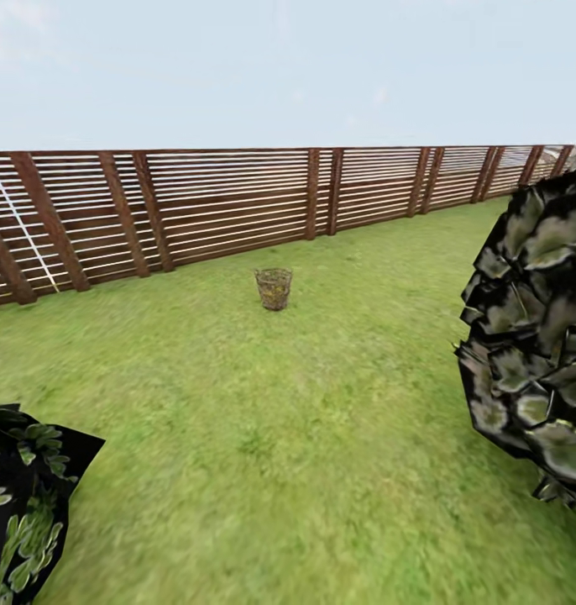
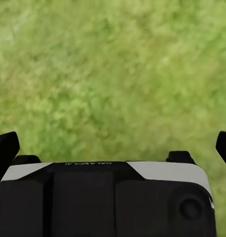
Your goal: Take the three Easter eggs out of the wicker basket on the lawn in the garden, then place them on the lawn next to a single tree (choose any tree) so that all three eggs are next to the same tree and none are left in the basket.
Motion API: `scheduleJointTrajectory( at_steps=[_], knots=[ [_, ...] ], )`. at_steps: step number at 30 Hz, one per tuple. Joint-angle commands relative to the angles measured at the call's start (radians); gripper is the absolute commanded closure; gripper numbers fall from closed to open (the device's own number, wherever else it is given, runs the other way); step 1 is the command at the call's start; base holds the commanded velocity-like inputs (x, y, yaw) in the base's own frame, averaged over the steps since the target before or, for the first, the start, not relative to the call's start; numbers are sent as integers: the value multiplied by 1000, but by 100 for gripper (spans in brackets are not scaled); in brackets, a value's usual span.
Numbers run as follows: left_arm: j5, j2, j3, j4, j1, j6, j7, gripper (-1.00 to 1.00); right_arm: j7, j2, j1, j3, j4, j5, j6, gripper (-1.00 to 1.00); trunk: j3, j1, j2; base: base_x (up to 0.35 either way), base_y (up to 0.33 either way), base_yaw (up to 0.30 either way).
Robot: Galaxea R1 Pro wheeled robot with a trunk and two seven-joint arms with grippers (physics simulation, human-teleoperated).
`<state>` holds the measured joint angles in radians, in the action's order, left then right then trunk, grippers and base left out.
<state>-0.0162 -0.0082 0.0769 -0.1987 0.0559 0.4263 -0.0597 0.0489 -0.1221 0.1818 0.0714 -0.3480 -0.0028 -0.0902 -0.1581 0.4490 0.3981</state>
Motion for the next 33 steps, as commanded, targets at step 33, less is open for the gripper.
scheduleJointTrajectory(
  at_steps=[33],
  knots=[
    [-2,0,8,1,1,3,-6,-100,5,4,1,27,41,-15,-3,-100,-7,1,2,284,9,0]
  ],
)
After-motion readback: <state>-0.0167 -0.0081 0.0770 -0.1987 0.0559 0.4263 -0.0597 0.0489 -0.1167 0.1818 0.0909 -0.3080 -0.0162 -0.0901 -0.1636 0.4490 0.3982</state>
